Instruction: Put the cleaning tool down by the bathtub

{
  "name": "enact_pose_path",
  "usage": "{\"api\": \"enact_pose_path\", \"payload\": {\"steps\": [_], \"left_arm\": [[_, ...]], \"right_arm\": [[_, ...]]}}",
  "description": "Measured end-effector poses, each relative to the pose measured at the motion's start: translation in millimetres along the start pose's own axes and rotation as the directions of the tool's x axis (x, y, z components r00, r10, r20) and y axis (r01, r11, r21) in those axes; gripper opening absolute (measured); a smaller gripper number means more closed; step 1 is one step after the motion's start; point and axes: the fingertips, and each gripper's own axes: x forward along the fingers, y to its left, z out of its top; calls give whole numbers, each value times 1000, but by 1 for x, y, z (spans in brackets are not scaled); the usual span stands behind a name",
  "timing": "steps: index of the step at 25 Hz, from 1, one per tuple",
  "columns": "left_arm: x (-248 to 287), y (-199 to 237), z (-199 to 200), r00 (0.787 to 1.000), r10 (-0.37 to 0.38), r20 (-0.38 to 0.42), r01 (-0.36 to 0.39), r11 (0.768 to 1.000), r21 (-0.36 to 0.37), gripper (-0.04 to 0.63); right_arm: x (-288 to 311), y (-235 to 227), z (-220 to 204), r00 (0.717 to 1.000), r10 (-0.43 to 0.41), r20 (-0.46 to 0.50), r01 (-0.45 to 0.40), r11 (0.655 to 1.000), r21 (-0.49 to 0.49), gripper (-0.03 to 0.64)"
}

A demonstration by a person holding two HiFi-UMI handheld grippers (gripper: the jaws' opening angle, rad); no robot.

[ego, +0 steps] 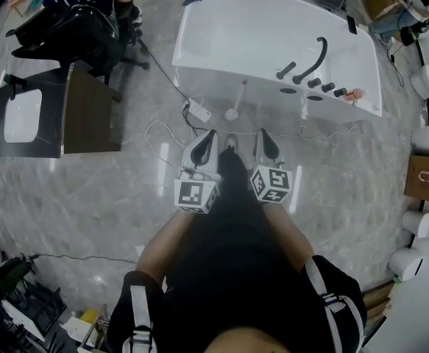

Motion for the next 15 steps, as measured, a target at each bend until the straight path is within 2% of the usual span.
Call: {"api": "enact_pose_path", "payload": {"steps": [15], "left_arm": [[-6, -2, 5, 1000, -5, -4, 5, 1000, 25, 6]], "right_arm": [[-12, 3, 13, 999, -11, 38, 11, 1000, -2, -2]]}}
